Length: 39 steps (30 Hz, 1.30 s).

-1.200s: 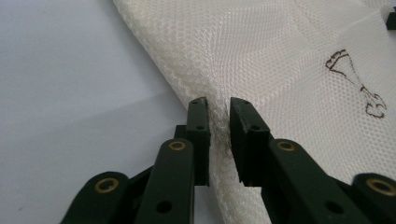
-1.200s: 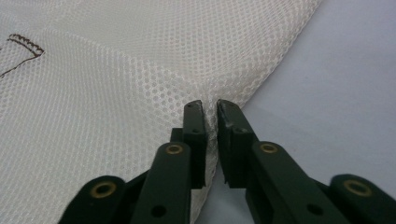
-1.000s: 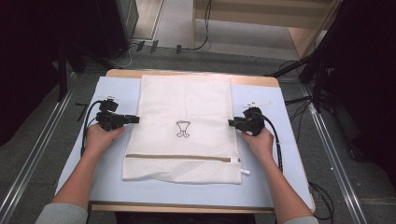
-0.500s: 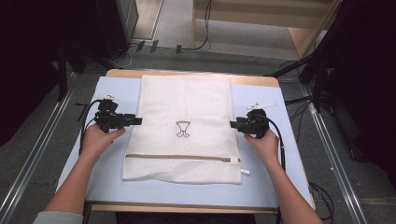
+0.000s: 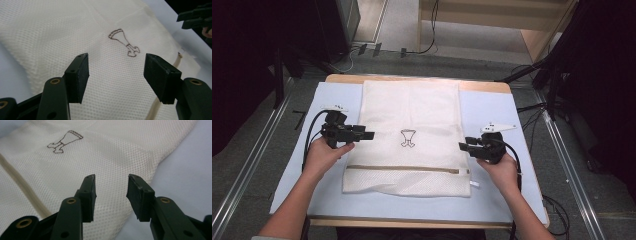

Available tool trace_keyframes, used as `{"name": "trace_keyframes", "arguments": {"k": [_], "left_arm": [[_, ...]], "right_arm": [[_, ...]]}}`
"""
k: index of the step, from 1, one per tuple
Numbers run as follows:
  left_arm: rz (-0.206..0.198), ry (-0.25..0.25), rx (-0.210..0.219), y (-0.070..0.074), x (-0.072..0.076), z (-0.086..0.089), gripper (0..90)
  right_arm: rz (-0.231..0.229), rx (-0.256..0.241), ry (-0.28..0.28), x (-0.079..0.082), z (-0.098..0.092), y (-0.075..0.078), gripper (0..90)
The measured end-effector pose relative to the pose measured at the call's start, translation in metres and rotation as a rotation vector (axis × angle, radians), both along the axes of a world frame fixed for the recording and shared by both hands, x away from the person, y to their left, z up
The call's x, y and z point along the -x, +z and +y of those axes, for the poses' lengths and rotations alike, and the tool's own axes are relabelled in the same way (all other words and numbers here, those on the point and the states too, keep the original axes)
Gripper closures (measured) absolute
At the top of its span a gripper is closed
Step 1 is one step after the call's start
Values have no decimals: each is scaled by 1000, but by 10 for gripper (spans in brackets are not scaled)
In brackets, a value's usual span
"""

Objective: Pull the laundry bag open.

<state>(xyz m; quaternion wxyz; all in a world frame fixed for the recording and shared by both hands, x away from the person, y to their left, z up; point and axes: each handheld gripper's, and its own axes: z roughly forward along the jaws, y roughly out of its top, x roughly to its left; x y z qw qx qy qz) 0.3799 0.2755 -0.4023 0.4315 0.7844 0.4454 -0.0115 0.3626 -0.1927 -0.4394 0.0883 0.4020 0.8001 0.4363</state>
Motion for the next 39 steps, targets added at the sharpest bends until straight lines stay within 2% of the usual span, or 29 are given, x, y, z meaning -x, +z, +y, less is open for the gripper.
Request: {"name": "trace_keyframes", "arguments": {"k": [6,12,16,17,20,24,31,39], "left_arm": [[-20,-48,-23,2,9,-18,400],[-34,-90,-28,3,18,-37,476],[-43,-113,-46,3,21,-50,543],[-46,-117,-39,3,22,-53,555],[-41,-138,-44,1,22,-62,567],[-53,-174,-58,0,22,-75,578],[-51,-226,-52,-2,22,-98,566],[-53,-275,-55,-6,22,-122,550]], "right_arm": [[-3,15,10,18,-4,-2,632],[12,15,18,29,-5,-5,664],[30,7,26,32,-2,-8,722],[37,4,27,33,-2,-8,732],[41,-5,41,35,0,-8,808],[64,10,65,40,3,-10,900],[90,22,82,44,2,-17,900],[117,67,91,47,2,-27,900]]}}
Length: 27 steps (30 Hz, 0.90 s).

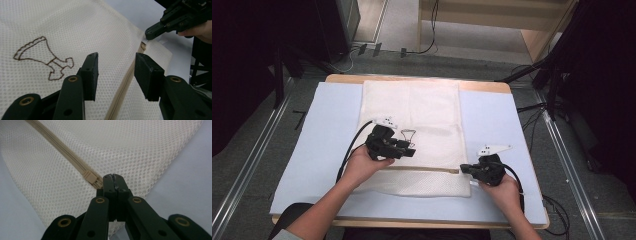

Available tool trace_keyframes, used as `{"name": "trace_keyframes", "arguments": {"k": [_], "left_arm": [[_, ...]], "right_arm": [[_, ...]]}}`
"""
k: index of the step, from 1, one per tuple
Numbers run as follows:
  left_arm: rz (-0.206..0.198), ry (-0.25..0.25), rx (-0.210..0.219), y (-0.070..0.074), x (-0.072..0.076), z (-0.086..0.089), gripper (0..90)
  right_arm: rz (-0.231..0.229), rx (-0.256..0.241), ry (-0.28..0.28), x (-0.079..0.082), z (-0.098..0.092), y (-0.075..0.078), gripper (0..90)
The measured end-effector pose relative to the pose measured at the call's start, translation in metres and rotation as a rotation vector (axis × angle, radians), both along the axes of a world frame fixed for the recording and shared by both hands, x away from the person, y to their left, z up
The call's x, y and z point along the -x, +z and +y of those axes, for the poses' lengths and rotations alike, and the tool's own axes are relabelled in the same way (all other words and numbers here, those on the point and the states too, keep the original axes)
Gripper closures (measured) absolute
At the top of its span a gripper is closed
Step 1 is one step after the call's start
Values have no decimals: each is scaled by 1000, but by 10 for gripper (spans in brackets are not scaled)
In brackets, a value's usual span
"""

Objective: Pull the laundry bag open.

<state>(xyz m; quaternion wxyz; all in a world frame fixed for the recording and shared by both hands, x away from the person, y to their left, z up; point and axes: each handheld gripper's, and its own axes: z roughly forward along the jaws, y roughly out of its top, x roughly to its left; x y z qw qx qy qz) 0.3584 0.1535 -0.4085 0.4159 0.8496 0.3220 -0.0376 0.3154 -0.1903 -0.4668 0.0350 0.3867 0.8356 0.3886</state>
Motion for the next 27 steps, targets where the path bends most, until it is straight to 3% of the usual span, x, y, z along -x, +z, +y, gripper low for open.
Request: {"name": "trace_keyframes", "arguments": {"k": [11,17,19,24,27], "left_arm": [[-17,-91,-10,-10,5,-34,598],[-18,-115,-27,-15,9,-53,607],[-8,-113,-21,-17,10,-59,612],[7,-133,-53,-22,13,-78,667],[36,-153,-65,-29,12,-90,709]], "right_arm": [[-24,4,18,0,0,-9,900],[-44,-31,37,-1,-5,-14,900],[-41,-42,40,-1,-5,-15,900],[-55,-31,42,0,-4,-15,900],[-60,-22,46,0,-4,-14,900]]}}
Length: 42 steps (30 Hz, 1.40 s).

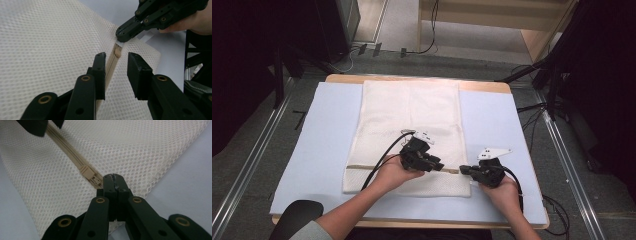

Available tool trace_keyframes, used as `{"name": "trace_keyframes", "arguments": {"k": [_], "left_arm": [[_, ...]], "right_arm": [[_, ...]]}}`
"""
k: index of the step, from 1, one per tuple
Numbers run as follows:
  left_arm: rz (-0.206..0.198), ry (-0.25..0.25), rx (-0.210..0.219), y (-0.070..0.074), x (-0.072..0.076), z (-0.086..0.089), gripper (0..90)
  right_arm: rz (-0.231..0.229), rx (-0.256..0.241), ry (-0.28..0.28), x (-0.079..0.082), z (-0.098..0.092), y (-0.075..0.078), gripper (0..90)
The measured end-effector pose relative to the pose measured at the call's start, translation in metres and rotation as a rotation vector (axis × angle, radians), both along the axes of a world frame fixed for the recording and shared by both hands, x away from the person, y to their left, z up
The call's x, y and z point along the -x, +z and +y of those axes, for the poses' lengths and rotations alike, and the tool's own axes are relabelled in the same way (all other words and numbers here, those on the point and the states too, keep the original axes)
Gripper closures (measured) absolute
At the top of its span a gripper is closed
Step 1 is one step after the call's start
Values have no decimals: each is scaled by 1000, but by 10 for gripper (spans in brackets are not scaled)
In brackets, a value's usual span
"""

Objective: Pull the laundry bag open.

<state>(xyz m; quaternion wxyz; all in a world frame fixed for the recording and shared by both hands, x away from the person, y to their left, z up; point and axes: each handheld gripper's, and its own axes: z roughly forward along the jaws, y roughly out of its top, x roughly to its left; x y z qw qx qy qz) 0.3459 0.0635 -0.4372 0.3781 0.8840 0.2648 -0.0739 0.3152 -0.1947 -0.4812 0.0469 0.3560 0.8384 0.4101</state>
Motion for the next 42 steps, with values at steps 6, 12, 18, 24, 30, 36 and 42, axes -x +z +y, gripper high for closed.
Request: {"name": "trace_keyframes", "arguments": {"k": [6,12,18,24,30,36,42], "left_arm": [[30,-11,-4,-10,-2,-16,794],[43,-5,-13,-18,-4,-25,805],[44,-18,-31,-28,-5,-31,803],[49,-15,-12,-32,-5,-37,805],[34,-18,-28,-32,-6,-45,840],[87,-17,-29,-32,-11,-42,889],[119,-17,-27,-31,-14,-41,892]], "right_arm": [[-3,3,2,0,1,0,900],[-7,10,3,1,1,1,900],[-8,13,2,1,2,1,900],[-10,15,1,1,2,1,900],[-12,16,1,1,2,1,900],[-30,22,4,3,2,0,900],[-48,35,1,6,3,0,900]]}}
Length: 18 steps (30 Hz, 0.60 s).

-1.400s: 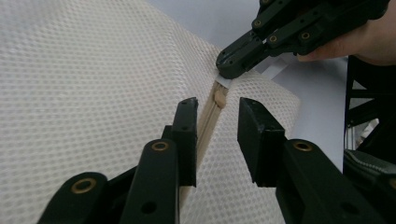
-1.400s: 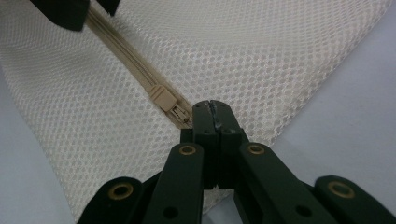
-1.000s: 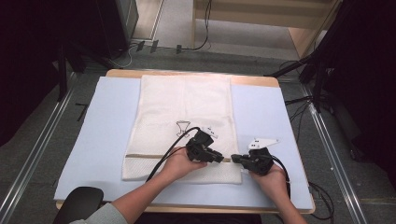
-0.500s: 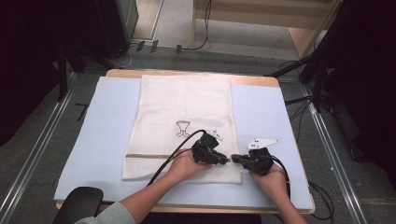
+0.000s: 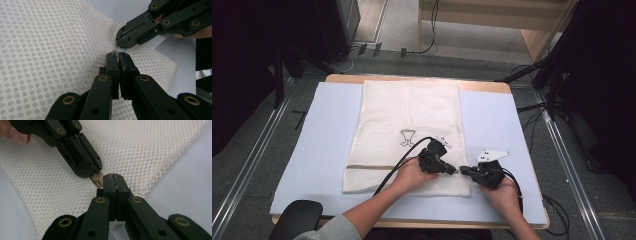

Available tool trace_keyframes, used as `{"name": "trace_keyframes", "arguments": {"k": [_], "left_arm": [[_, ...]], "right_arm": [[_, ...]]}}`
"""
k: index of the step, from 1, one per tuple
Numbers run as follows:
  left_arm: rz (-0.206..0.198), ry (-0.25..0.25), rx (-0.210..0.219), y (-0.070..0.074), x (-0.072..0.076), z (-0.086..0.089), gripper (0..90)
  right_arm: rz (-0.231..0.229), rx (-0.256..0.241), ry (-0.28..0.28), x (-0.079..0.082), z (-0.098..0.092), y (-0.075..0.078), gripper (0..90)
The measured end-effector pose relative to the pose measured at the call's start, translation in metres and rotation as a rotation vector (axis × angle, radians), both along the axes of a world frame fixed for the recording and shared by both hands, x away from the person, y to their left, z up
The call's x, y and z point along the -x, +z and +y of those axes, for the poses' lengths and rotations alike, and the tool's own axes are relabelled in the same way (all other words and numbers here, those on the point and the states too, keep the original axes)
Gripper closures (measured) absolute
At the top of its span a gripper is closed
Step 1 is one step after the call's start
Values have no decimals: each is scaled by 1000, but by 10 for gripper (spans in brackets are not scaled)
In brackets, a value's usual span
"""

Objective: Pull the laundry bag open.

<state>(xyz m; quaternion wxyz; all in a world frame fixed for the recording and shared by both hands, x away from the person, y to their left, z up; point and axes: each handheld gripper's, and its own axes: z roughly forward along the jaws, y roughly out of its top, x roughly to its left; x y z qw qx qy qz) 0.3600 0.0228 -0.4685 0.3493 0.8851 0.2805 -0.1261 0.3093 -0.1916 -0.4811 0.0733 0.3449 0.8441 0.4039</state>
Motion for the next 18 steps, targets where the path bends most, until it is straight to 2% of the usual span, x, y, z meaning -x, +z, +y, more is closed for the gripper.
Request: {"name": "trace_keyframes", "arguments": {"k": [4,5,6,7,10,18], "left_arm": [[4,0,0,1,0,4,893],[-11,-7,-5,1,1,5,894],[-7,3,3,1,2,7,894],[-6,0,-7,1,2,9,895],[1,6,-7,3,1,18,894],[2,8,-9,4,3,26,894]], "right_arm": [[-5,7,-4,1,0,0,900],[-1,3,-6,1,0,0,900],[4,-1,-10,0,0,0,900],[7,-2,-11,0,0,0,900],[-4,6,-5,0,0,0,900],[-12,-10,-5,1,-1,-2,900]]}}
